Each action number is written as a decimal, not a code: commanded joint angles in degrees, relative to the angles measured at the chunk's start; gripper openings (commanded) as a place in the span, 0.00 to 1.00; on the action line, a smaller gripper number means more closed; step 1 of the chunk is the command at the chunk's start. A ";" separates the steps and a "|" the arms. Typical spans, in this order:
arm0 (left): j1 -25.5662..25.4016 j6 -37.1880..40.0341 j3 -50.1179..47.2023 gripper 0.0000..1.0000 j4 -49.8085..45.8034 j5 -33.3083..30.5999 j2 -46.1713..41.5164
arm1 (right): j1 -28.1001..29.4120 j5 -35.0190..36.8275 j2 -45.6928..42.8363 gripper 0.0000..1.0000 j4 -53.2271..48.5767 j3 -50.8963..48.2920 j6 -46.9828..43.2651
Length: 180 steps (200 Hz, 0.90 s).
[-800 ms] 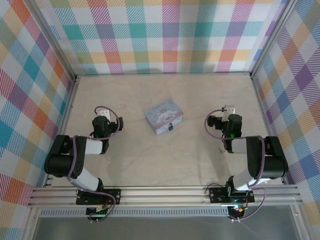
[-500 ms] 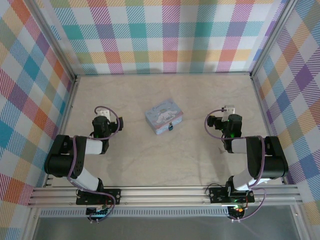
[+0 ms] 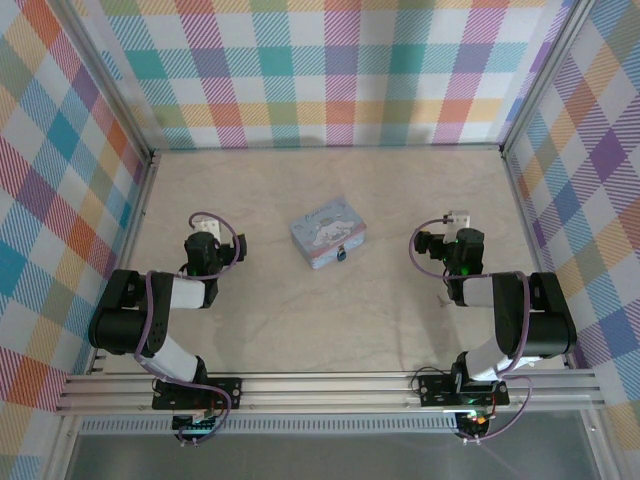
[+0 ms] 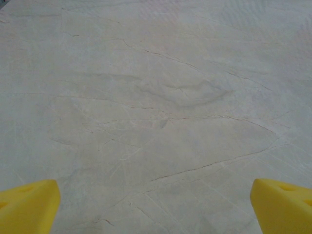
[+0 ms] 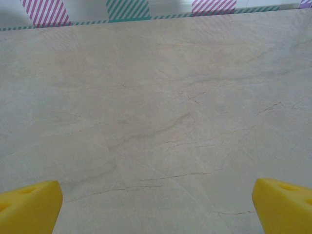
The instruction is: Unlock the padlock with the key
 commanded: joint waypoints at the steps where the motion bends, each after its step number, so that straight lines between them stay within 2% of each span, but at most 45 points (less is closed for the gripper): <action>1: -0.28 0.11 -0.24 1.00 2.54 -0.52 -0.50 | -0.32 -1.18 0.30 1.00 1.05 0.66 -0.19; 12: -0.30 0.11 -0.24 1.00 2.48 -0.44 -0.50 | -0.28 -0.35 -0.05 1.00 1.14 0.68 0.15; 22: -0.28 -0.05 -0.39 1.00 2.51 -1.04 -0.94 | -0.27 0.80 -2.44 1.00 -2.93 1.70 0.58; 42: -0.28 -2.33 3.93 1.00 -8.74 -6.84 -4.81 | -0.34 3.07 -9.31 1.00 -15.77 5.13 1.96; 81: -0.58 -4.42 9.85 1.00 -21.51 -11.30 -9.71 | -0.33 -0.07 -18.13 1.00 -24.13 7.27 6.48; 100: -0.40 -11.85 11.26 1.00 -26.27 -13.24 -14.64 | -0.33 -2.02 -21.64 1.00 -27.99 9.32 11.02; 118: 0.66 -26.82 16.40 1.00 -39.51 -12.42 -18.00 | -0.35 -1.07 -24.19 1.00 -37.85 13.55 20.59; 123: 1.23 -29.86 18.21 1.00 -43.85 -11.37 -18.21 | -0.36 0.08 -24.52 1.00 -40.94 14.77 24.12; 129: 1.90 -31.58 19.85 1.00 -46.81 -7.09 -18.18 | -0.36 0.08 -24.61 1.00 -42.51 15.46 26.67; 145: 1.85 -34.30 20.72 1.00 -47.42 3.29 -18.16 | -0.44 -2.24 -23.95 1.00 -43.35 16.15 32.19; 162: 0.27 -37.58 19.59 0.97 -46.48 11.15 -18.10 | -0.82 -12.23 -21.37 1.00 -42.12 17.80 30.61; 180: -2.60 -39.98 18.01 0.96 -44.67 16.45 -17.19 | -0.85 -20.65 -17.01 0.94 -42.19 20.68 30.97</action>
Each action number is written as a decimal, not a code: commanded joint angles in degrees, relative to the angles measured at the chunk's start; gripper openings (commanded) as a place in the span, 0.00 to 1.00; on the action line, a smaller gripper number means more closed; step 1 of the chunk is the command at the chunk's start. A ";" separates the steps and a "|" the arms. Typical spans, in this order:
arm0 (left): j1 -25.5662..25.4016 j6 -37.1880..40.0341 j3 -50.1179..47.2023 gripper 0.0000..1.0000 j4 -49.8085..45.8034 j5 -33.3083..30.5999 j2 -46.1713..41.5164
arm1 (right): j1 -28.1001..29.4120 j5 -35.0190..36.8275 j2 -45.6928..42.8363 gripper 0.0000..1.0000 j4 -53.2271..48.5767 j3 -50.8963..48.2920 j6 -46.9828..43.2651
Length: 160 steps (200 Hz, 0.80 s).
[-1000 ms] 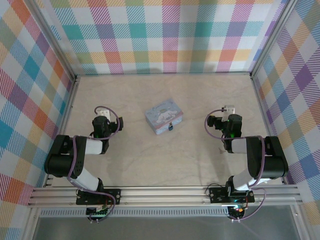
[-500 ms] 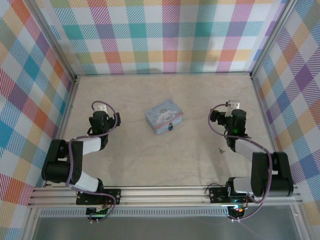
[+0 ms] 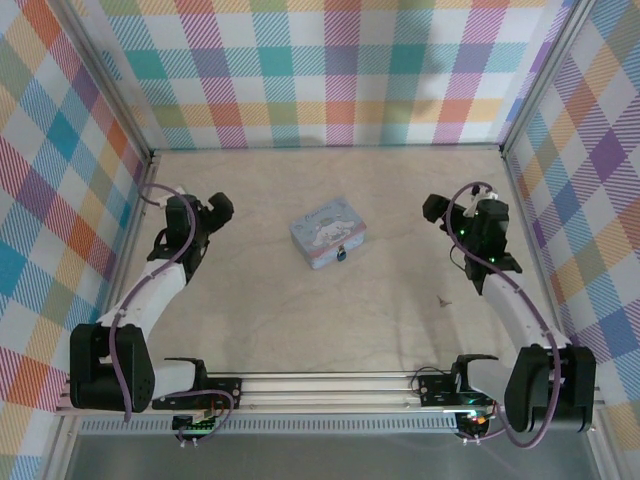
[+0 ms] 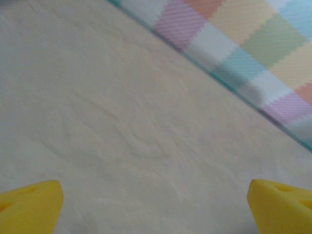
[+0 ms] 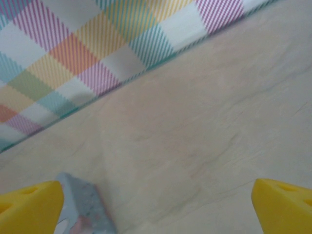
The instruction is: Unlock the padlock with the key
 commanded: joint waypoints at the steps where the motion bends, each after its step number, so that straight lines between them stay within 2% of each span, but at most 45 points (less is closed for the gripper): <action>1: -3.11 -8.13 -1.97 0.96 -3.08 12.83 0.77 | -0.39 -13.44 4.71 0.94 -2.98 3.81 4.45; 32: -10.11 -13.49 -5.09 0.99 7.22 18.91 5.65 | 0.84 -21.37 13.09 0.93 -1.79 7.98 6.00; 75: -19.84 -16.76 -1.63 1.00 14.87 17.47 15.33 | 6.41 -25.26 26.31 0.91 -3.60 16.47 4.85; 110: -22.37 -18.10 2.14 0.99 18.19 17.92 21.88 | 10.31 -26.77 34.62 0.89 -4.70 22.82 3.97; 160: -22.69 -18.73 7.07 0.96 18.86 18.64 26.84 | 14.38 -29.30 41.50 0.82 -6.89 28.30 2.52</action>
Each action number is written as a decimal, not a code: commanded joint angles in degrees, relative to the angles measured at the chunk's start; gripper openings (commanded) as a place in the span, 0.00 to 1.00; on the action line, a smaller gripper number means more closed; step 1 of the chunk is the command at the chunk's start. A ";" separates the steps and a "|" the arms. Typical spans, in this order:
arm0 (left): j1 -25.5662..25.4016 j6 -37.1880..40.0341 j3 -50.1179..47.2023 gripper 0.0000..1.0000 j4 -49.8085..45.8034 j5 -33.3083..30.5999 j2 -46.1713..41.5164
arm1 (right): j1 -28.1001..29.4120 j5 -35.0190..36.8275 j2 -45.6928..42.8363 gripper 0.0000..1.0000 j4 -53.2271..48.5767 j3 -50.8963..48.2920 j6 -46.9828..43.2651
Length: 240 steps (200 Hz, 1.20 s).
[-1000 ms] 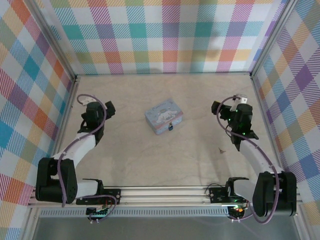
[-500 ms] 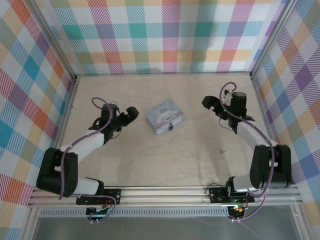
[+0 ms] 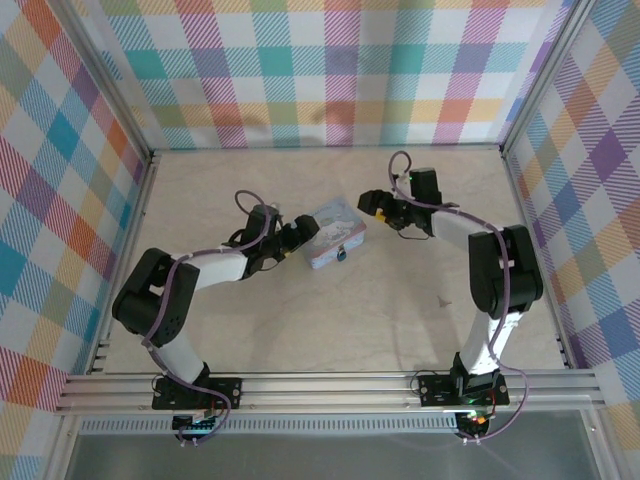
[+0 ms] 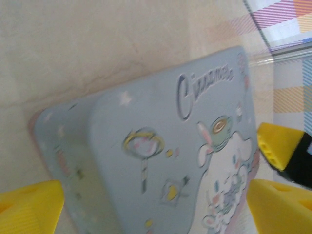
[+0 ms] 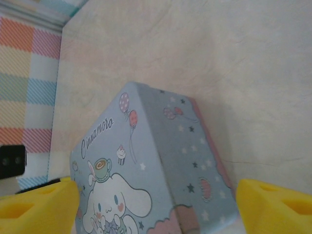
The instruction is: Unlock the padlock with the key
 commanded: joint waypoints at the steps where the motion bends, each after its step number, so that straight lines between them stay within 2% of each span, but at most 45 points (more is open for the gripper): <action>1: -0.33 -0.89 2.88 0.96 2.04 0.83 1.61 | 1.48 -3.26 1.70 0.82 -1.80 2.07 -1.91; 37: -0.33 0.74 7.94 0.94 -0.38 2.46 5.38 | 2.69 -2.91 0.02 0.79 -0.95 -1.56 -2.40; 97: -1.46 -0.97 10.18 0.92 1.46 5.89 8.87 | 2.87 0.23 -10.89 0.78 0.78 -12.82 -2.13; 190: -0.99 0.35 7.94 0.95 -1.23 2.70 6.14 | 3.05 2.26 -9.50 0.78 -0.26 -12.24 -1.69; 214: -0.29 0.49 7.05 0.95 -1.65 2.12 4.88 | 3.02 4.93 -11.37 0.78 -3.03 -12.55 -2.93; 240: 0.36 3.10 5.47 0.95 -5.88 -0.39 0.54 | 3.02 11.23 -15.88 0.78 -11.05 -11.51 -4.92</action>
